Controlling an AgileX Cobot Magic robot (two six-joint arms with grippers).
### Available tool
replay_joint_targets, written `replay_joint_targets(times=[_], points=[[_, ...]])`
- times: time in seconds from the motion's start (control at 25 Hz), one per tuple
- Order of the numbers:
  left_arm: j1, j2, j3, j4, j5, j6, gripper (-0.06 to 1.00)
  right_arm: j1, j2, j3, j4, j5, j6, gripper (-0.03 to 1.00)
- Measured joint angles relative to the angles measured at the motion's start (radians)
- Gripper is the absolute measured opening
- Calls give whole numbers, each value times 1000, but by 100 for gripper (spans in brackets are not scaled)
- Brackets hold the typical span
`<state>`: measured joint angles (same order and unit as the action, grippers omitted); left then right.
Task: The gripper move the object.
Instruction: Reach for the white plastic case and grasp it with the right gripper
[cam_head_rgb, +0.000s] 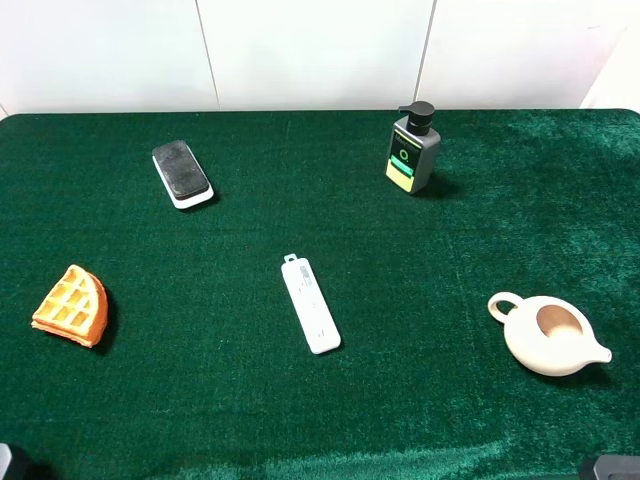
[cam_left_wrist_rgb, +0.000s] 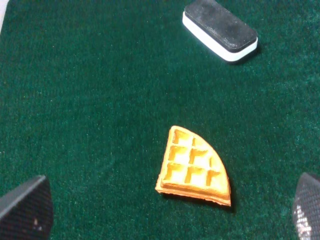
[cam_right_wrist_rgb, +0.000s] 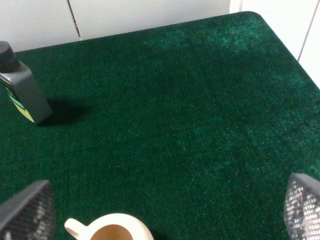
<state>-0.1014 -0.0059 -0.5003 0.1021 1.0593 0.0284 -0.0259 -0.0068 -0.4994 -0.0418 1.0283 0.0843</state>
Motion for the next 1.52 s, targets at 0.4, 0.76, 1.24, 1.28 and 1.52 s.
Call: replay_joint_targets(times=[0.4,0.76,1.24,1.28,1.52], points=[[0,0,0,0,0,0,97,0,0,0,0,0,0,70],[0,0,0,0,0,0,97,0,0,0,0,0,0,70],[0,0,0,0,0,0,97,0,193,-136,35,8,-79,70],[0,0,0,0,0,0,97,0,241,-156,42,9,-91,70],[0,0,0,0,0,0,97,0,447,-261,121,15,-161,70]])
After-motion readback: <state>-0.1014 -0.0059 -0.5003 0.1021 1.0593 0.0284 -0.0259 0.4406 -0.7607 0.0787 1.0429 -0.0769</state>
